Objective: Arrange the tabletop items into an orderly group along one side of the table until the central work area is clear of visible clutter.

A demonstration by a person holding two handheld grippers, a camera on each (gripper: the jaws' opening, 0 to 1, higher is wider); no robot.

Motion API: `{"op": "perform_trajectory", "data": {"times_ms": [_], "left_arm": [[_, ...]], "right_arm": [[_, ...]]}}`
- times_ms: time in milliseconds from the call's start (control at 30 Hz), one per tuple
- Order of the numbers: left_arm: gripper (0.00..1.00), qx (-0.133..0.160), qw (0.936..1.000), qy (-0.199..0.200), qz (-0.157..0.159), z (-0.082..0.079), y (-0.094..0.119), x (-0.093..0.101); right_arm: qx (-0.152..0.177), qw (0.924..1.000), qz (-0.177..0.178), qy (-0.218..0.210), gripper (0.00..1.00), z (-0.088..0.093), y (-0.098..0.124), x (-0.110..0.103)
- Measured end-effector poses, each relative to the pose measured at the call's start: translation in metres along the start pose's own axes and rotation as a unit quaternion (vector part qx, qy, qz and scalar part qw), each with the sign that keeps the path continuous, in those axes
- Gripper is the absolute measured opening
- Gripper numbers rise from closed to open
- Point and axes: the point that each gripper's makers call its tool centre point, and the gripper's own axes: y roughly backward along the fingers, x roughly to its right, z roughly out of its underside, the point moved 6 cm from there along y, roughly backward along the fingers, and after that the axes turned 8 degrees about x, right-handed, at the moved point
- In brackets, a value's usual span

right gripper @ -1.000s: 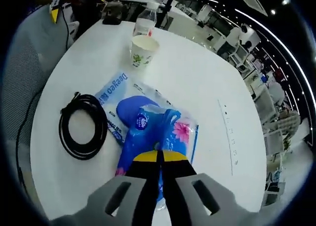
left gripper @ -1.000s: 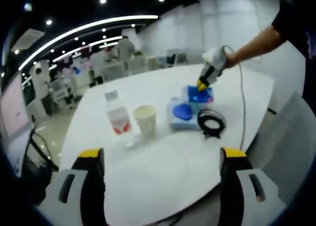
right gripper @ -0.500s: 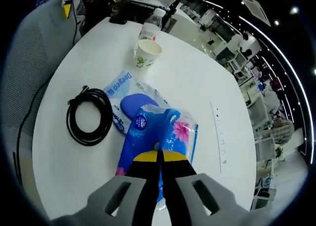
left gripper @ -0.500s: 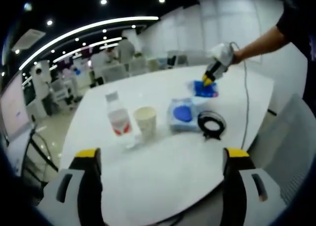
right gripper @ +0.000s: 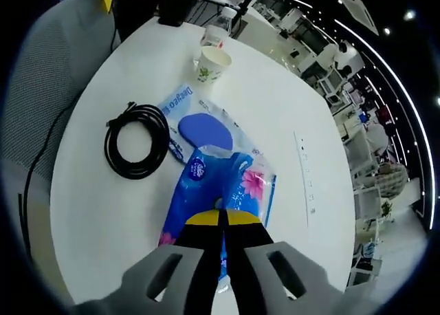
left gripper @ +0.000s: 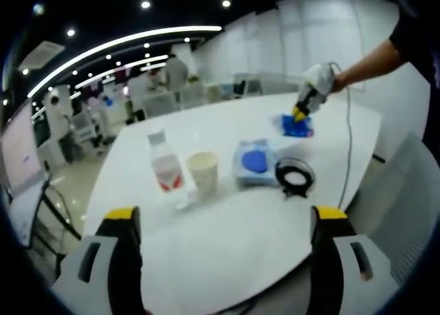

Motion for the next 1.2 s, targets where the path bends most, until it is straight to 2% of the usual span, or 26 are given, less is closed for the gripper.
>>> {"op": "perform_trajectory", "data": {"times_ms": [633, 700, 800, 967, 1100, 1200], "left_arm": [[0.98, -0.006, 1.0000, -0.003, 0.003, 0.004, 0.000, 0.002], [0.98, -0.009, 0.9999, -0.002, 0.005, 0.004, 0.000, 0.002], [0.98, -0.011, 0.9999, -0.003, 0.006, 0.004, 0.000, 0.003], [0.97, -0.014, 0.9999, -0.003, 0.005, 0.004, -0.001, 0.002], [0.97, -0.017, 0.9998, -0.003, 0.005, 0.004, -0.001, 0.003], [0.97, -0.018, 0.9998, -0.002, 0.006, 0.004, -0.001, 0.003]], "right_arm": [[-0.026, 0.9993, -0.011, 0.025, 0.01, 0.030, -0.002, -0.017], [-0.034, 0.9984, -0.013, 0.042, 0.01, 0.034, -0.003, -0.016], [-0.041, 0.9981, -0.022, 0.040, 0.01, 0.041, -0.006, -0.018], [-0.056, 0.9960, -0.037, 0.059, 0.01, 0.053, -0.011, -0.023], [-0.054, 0.9938, -0.049, 0.084, 0.01, 0.055, -0.015, -0.028], [-0.056, 0.9936, -0.054, 0.081, 0.01, 0.056, -0.018, -0.030]]}}
